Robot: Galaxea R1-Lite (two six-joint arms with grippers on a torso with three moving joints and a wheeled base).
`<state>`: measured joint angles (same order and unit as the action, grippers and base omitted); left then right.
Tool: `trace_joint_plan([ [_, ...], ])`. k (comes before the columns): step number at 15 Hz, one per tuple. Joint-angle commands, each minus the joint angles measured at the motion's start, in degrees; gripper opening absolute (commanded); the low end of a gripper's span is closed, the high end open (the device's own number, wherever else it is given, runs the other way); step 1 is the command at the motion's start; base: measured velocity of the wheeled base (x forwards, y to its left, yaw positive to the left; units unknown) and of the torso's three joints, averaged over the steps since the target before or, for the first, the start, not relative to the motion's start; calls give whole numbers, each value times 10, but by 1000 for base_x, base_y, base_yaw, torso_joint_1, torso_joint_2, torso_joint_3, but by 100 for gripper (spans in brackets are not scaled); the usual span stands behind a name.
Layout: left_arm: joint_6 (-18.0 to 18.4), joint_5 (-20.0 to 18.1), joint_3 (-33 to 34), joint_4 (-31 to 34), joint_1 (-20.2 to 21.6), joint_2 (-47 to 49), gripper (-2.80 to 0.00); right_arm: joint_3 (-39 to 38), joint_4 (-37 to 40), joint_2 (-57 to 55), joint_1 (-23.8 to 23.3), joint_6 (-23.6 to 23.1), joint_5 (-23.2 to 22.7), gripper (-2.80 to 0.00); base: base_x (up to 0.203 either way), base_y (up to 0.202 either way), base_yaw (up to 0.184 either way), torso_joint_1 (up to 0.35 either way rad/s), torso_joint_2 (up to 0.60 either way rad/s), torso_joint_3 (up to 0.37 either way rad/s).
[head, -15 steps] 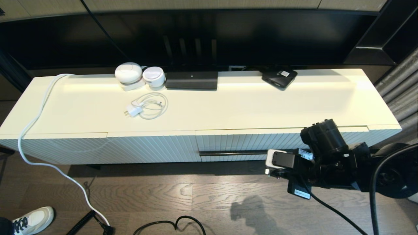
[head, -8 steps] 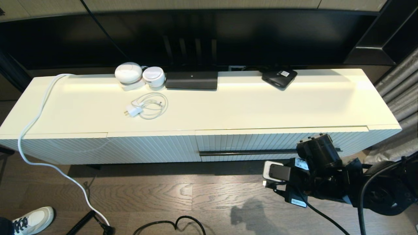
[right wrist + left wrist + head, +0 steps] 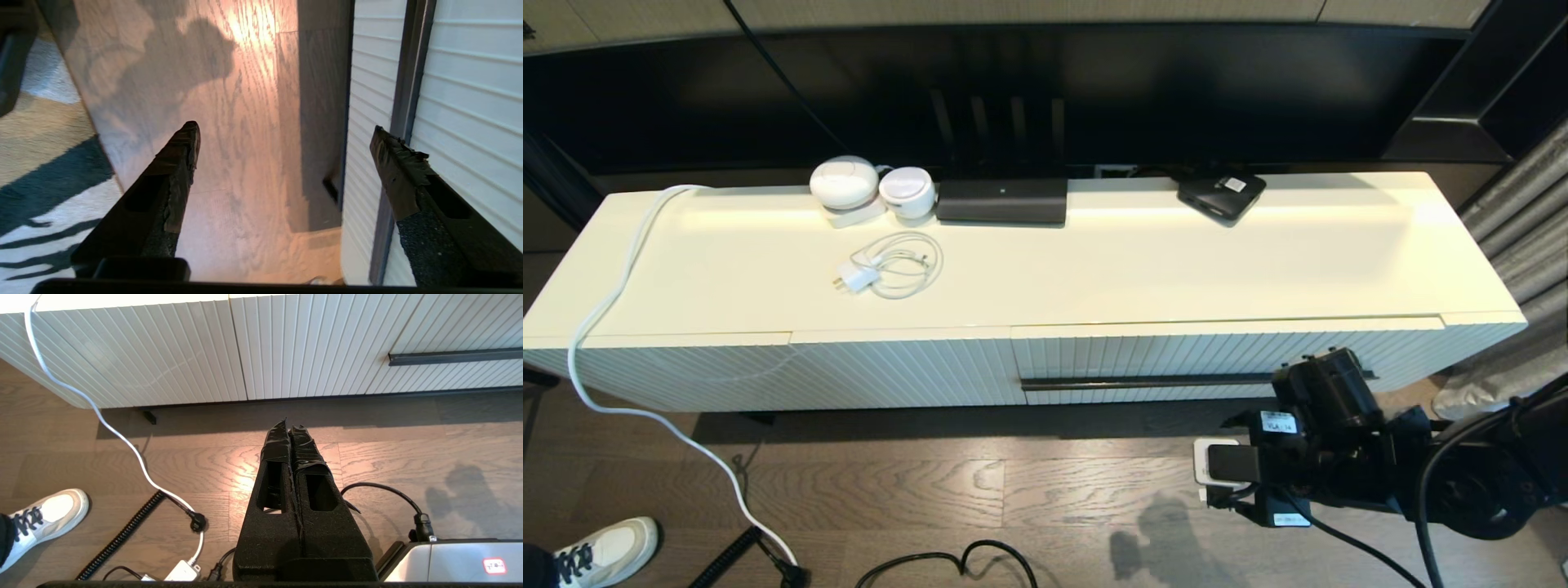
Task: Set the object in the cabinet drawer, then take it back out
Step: Open the drawer
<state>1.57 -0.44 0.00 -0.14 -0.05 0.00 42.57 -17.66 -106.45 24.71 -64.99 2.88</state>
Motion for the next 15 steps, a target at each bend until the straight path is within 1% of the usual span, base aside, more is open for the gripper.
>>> trace_joint_plan([
  [1,0,0,1,0,0,1,-280,9,-11,-25,-6,-11,-19,0,0,0,0,0,0,0],
  [2,0,0,1,0,0,1,-280,9,-27,-38,-6,-18,-33,0,0,0,0,0,0,0],
  [4,0,0,1,0,0,1,-280,9,-46,-54,-7,-58,-46,0,0,0,0,0,0,0],
  [7,0,0,1,0,0,1,-280,18,-41,-61,-21,-72,-49,0,0,0,0,0,0,0],
  [9,0,0,1,0,0,1,-280,19,-40,-67,-32,-91,-49,0,0,0,0,0,0,0],
  [12,0,0,1,0,0,1,-280,19,-35,-76,-37,-94,-49,0,0,0,0,0,0,0],
  [15,0,0,1,0,0,1,-280,38,-35,-98,-39,-94,-48,0,0,0,0,0,0,0],
])
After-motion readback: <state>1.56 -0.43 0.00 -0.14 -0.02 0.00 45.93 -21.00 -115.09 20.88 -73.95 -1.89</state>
